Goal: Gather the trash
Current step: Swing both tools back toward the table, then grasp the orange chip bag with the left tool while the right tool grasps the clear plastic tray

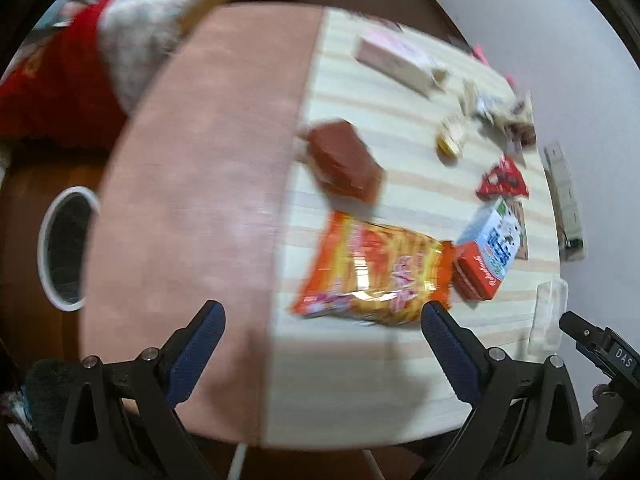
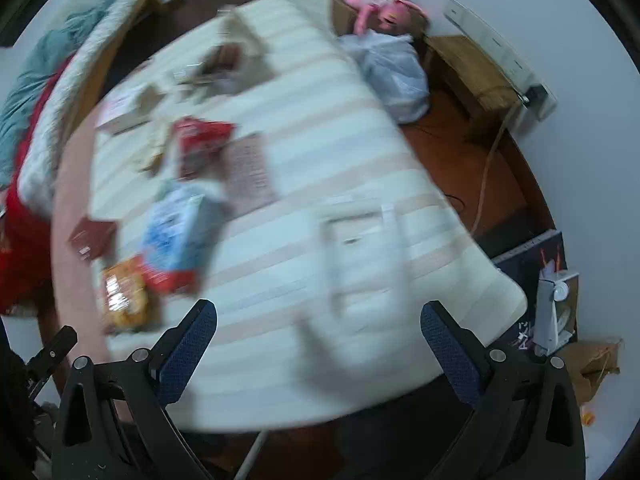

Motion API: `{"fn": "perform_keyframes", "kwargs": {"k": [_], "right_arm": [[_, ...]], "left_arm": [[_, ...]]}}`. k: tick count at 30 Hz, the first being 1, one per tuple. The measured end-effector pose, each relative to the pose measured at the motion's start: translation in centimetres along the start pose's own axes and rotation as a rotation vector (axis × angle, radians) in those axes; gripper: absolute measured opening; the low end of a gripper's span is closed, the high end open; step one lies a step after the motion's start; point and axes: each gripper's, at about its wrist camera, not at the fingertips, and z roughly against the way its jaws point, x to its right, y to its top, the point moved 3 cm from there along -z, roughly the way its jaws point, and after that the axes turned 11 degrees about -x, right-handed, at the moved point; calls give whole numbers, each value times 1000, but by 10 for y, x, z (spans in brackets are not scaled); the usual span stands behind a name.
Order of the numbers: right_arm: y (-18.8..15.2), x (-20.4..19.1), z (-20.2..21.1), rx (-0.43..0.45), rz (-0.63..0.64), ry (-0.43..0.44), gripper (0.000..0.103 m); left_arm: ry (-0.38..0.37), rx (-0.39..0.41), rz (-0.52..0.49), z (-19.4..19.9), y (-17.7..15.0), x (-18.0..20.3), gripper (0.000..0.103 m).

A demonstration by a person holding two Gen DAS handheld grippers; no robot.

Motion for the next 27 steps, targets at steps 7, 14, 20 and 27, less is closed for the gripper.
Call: {"fn": "perform_keyframes", "kwargs": {"k": [7,14,20,27], "right_arm": [[17,35,-36,-43,-49,21,102],[17,26,-51,-33,-5,34,82],[10,18,-46,20,34,-42,64],[0,10,-39,31,54,-5,63]], "left_arm": [[62,-52,-87,-41,12,28,99],[81,-9,-92,-44,17,34,54],[84,23,-104,-36,6,28,28],[70,72,-93,-11,-10,15,5]]}}
